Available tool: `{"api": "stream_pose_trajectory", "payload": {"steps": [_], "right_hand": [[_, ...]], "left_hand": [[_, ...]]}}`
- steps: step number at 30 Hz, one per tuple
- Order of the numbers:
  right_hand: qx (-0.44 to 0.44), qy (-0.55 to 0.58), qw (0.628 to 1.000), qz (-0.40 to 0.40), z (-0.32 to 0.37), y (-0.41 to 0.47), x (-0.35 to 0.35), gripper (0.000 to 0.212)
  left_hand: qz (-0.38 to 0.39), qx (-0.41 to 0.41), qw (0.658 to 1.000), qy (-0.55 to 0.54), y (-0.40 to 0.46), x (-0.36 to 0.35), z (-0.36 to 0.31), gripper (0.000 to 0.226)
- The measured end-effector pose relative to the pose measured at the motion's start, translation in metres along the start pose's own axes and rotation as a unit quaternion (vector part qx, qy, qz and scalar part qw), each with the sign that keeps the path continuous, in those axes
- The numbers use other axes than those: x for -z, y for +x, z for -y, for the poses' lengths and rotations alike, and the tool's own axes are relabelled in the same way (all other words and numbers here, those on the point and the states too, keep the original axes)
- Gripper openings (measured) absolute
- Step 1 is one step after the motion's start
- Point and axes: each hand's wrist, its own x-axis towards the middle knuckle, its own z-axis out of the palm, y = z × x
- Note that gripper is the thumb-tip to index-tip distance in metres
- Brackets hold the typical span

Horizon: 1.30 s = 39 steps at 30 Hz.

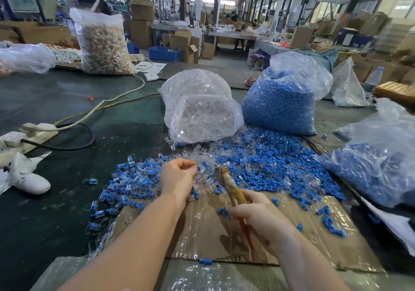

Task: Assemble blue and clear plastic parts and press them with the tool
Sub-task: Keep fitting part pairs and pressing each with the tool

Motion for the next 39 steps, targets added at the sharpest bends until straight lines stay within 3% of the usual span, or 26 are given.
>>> {"api": "stream_pose_trajectory", "payload": {"steps": [2, 5, 9, 13, 17, 22, 24, 27, 30, 33, 39], "right_hand": [[0.063, -0.155, 0.981, -0.102, -0.004, 0.008, 0.003, 0.034], [0.089, -0.405, 0.877, -0.245, -0.011, 0.018, 0.013, 0.048], [0.035, -0.507, 0.804, -0.310, -0.023, 0.022, 0.027, 0.057], [0.024, -0.566, 0.755, -0.331, -0.037, 0.027, 0.035, 0.069], [0.027, -0.582, 0.741, -0.333, -0.044, 0.029, 0.036, 0.070], [0.029, -0.594, 0.730, -0.337, -0.047, 0.031, 0.036, 0.068], [0.020, -0.594, 0.731, -0.337, -0.045, 0.031, 0.034, 0.068], [0.016, -0.602, 0.715, -0.355, -0.042, 0.028, 0.028, 0.068], [0.118, -0.607, 0.699, -0.359, -0.038, 0.024, 0.014, 0.052], [0.275, -0.574, 0.689, -0.348, -0.040, 0.027, 0.003, 0.037], [0.251, -0.586, 0.719, -0.275, -0.048, 0.044, -0.004, 0.038]], "left_hand": [[-0.036, -0.027, 0.996, 0.078, 0.006, 0.008, 0.005, 0.013], [-0.091, -0.073, 0.969, 0.220, 0.012, 0.024, 0.012, 0.012], [-0.175, -0.107, 0.903, 0.378, 0.022, 0.047, 0.025, 0.020], [-0.178, -0.089, 0.863, 0.465, 0.030, 0.065, 0.040, 0.030], [-0.175, -0.076, 0.855, 0.482, 0.033, 0.069, 0.046, 0.038], [-0.166, -0.124, 0.874, 0.440, 0.022, 0.051, 0.041, 0.026], [-0.130, -0.180, 0.898, 0.379, 0.011, 0.037, 0.038, 0.025], [-0.011, -0.240, 0.928, 0.286, -0.011, 0.010, 0.036, 0.020], [0.097, -0.238, 0.926, 0.278, -0.026, -0.014, 0.041, 0.020], [0.131, -0.213, 0.931, 0.265, -0.032, -0.031, 0.046, 0.020], [0.107, -0.205, 0.942, 0.245, -0.033, -0.036, 0.053, 0.019]]}}
